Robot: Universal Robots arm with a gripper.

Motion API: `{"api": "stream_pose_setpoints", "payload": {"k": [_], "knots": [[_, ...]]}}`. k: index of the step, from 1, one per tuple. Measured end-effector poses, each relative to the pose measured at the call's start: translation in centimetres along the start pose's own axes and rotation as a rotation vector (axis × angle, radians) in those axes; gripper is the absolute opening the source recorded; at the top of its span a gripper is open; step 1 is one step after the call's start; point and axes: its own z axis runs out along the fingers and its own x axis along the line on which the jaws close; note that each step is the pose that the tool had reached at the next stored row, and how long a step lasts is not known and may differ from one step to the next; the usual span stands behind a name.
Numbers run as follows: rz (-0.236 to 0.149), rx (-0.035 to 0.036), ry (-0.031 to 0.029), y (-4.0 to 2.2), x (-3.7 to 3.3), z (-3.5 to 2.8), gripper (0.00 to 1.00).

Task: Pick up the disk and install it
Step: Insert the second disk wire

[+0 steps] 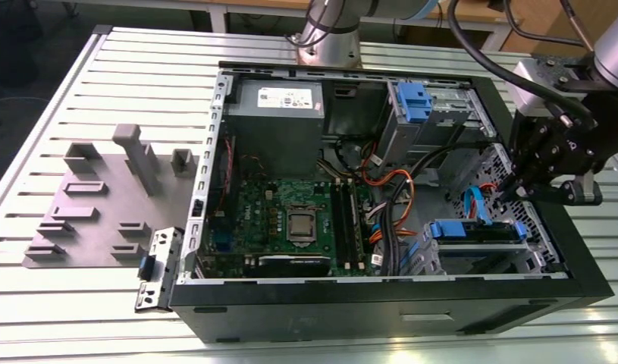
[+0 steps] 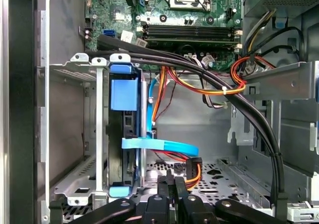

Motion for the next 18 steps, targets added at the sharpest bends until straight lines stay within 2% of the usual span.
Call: {"api": "stream_pose_setpoints", "payload": {"k": [9,18], "knots": [[-0.001,0.0041,-0.0023,0.68,1.37,-0.07,0.17],[-0.001,0.0043,-0.0025,0.90,2.13,-0.10,0.17]]}}
